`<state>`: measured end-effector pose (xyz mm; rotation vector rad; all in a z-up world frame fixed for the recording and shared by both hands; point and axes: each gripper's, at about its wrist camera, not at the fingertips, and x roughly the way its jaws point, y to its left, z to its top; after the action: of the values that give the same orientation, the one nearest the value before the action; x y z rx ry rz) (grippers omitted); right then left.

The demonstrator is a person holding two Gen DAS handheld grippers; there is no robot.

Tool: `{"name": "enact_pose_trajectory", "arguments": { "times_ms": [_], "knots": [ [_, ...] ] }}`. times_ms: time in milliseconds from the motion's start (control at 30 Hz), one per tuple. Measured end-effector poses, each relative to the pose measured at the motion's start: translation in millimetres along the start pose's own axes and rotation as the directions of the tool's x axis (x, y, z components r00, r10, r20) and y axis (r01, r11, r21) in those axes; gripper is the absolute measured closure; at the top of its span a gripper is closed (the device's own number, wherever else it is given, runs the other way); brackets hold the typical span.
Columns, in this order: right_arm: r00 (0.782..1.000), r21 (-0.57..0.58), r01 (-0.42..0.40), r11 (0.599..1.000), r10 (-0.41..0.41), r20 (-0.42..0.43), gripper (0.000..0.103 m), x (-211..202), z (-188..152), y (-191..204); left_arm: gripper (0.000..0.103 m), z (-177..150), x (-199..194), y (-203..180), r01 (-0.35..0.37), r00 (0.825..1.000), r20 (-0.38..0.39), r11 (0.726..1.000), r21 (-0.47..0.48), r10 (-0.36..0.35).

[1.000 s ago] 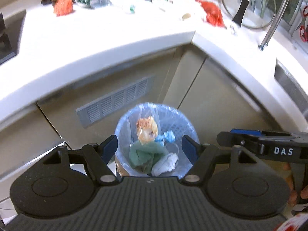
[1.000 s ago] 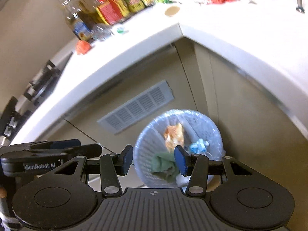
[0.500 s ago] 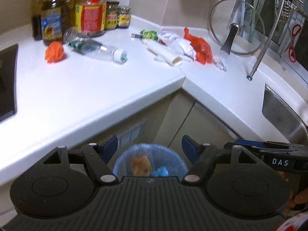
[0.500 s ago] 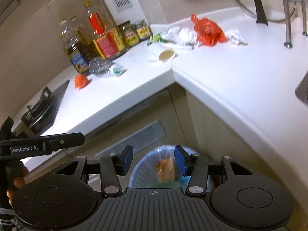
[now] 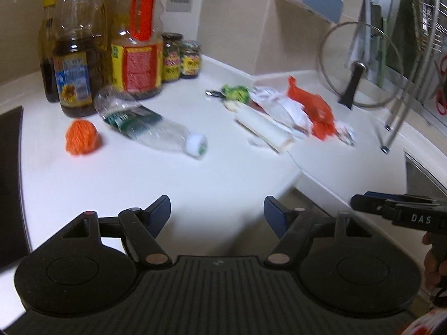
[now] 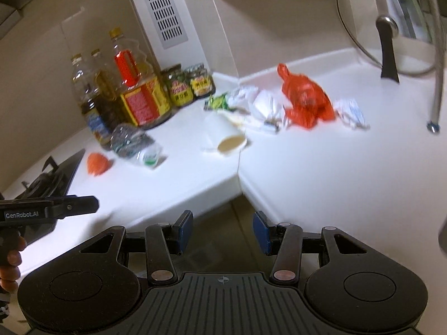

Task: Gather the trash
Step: 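Raise both tools back up toward the counter, then move the left tool toward the orange scrubber while the right tool approaches the paper roll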

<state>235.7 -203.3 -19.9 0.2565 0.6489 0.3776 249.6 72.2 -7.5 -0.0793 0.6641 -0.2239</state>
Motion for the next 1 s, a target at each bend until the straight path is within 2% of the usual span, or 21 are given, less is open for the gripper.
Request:
{"name": "enact_pose_trajectory", "arguments": {
  "times_ms": [200,300,433,567,800,1000],
  "knots": [
    [0.999,-0.069,-0.024,0.997,0.026,0.027,0.054,43,42,-2,0.032,22,17,28,-0.054,0.998,0.025,0.998,-0.023,0.054],
    [0.999,-0.087,-0.025,0.996,0.029,0.038,0.029,65,58,-4,0.032,30,25,45,-0.097,0.995,0.030,0.995,-0.033,0.098],
    [0.999,-0.125,-0.032,0.992,0.037,0.035,0.029,95,78,-5,0.032,36,31,68,-0.147,0.988,0.031,0.987,-0.059,0.149],
    [1.000,-0.145,-0.031,0.989,0.031,-0.003,0.029,130,89,-6,0.032,39,35,87,-0.182,0.983,0.022,0.980,-0.081,0.184],
    [0.998,-0.171,-0.028,0.985,0.019,-0.054,0.030,171,92,-7,0.032,38,37,105,-0.214,0.976,0.007,0.972,-0.100,0.216],
    [0.997,-0.185,-0.027,0.982,0.014,-0.074,0.032,187,91,-3,0.032,38,39,114,-0.224,0.974,-0.001,0.969,-0.109,0.225]
  ]
}}
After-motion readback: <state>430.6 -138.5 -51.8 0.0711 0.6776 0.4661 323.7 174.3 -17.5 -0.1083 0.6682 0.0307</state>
